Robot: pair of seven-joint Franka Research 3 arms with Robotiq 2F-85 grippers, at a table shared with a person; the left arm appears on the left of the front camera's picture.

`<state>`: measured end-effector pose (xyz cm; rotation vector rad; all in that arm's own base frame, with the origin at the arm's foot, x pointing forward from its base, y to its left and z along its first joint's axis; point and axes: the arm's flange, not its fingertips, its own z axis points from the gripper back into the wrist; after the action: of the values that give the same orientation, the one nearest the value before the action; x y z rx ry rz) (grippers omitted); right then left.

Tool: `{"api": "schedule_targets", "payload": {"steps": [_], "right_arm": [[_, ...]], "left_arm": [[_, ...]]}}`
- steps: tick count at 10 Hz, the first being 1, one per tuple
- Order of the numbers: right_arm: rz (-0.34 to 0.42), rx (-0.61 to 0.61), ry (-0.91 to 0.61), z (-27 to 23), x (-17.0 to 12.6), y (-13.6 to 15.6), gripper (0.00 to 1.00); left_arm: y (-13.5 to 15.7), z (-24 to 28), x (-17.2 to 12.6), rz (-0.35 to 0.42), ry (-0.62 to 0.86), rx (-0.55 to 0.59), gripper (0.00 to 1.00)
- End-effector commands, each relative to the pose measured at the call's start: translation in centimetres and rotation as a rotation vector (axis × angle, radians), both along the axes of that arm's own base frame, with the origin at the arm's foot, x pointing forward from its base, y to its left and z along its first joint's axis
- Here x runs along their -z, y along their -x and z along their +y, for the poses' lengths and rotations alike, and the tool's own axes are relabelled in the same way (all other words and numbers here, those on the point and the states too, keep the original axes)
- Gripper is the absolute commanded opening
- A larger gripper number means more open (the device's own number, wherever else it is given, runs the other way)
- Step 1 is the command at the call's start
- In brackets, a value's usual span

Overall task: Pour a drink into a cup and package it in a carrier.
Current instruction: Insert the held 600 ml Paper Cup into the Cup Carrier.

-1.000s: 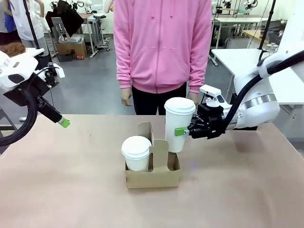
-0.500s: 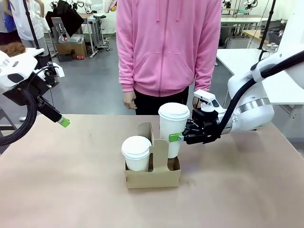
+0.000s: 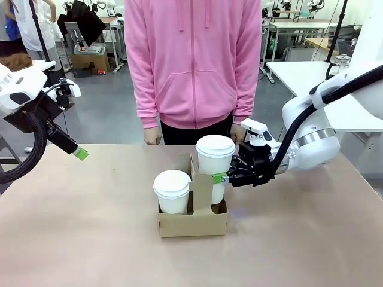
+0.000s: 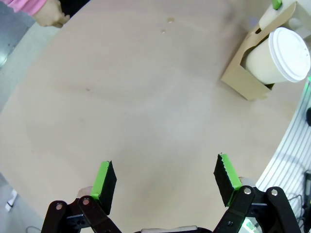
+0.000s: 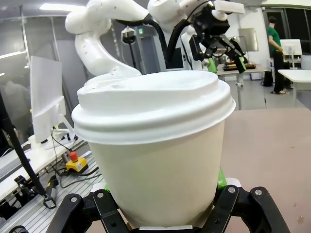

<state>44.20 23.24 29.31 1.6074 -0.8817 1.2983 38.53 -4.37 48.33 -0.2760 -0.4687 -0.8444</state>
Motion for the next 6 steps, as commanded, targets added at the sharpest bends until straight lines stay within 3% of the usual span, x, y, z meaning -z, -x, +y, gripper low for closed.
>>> {"api": "schedule_targets", "payload": {"steps": [1,6], "right_arm": [[0.003,-0.016,0.013,0.6,1.3,-0.4,0.8],[0.016,-0.045,0.017,0.2,3.1,0.2,0.8]], "left_arm": [[0.1,0.1,-0.1,0.003,0.003,0.006,1.0],[0.1,0.1,-0.1,0.003,0.003,0.006,1.0]]}}
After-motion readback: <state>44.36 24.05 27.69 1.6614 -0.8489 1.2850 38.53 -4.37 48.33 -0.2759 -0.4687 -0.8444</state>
